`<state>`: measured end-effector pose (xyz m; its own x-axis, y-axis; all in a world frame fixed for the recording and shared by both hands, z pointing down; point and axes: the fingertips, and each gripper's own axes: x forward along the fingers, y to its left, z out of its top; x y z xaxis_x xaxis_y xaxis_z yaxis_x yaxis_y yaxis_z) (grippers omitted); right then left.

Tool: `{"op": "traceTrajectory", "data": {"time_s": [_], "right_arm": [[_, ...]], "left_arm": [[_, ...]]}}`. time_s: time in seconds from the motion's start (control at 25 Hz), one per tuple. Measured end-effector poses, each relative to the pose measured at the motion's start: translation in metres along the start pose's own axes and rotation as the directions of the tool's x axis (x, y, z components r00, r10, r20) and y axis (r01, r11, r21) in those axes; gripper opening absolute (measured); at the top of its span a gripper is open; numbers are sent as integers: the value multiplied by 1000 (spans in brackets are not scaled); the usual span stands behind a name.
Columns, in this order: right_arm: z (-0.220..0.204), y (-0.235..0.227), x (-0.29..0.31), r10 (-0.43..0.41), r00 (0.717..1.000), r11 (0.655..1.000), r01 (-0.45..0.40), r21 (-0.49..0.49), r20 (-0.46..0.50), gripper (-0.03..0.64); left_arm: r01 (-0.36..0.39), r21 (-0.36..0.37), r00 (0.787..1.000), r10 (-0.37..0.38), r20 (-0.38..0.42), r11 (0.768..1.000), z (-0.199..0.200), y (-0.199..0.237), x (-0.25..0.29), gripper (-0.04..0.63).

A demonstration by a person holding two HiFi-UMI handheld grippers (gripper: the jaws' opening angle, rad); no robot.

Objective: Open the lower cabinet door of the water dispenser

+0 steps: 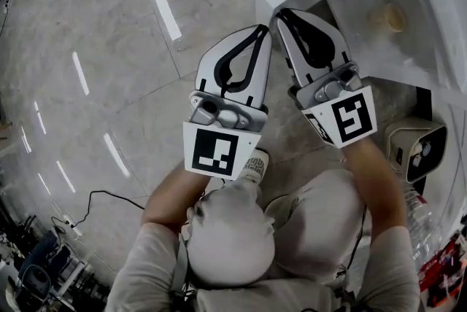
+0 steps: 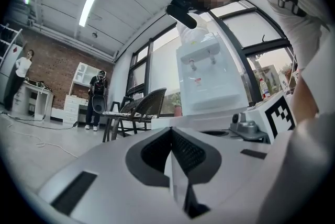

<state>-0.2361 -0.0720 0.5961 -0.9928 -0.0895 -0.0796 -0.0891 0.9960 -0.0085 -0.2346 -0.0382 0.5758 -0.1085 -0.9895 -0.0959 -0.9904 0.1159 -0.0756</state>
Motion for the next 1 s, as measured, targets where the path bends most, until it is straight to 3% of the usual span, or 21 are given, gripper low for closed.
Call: {"op": "traceTrajectory", "data": {"time_s": [0.24,0.76,1.0], "right_arm": [[-4,-2,23,-10,1000,1000,10,-23,-13,38],[-17,-7,69,-21,999,999,19,-29,-44,35],[-13,4,55,-3,999,1000,2,-27,-48,35]], "left_arm": [[-38,-10,999,38,-17,999,-15,17,9,5],[-87,-37,996,87,6,996,-9,47,-3,5],[-77,-45,997,77,11,996,-9,46,-1,5]]}}
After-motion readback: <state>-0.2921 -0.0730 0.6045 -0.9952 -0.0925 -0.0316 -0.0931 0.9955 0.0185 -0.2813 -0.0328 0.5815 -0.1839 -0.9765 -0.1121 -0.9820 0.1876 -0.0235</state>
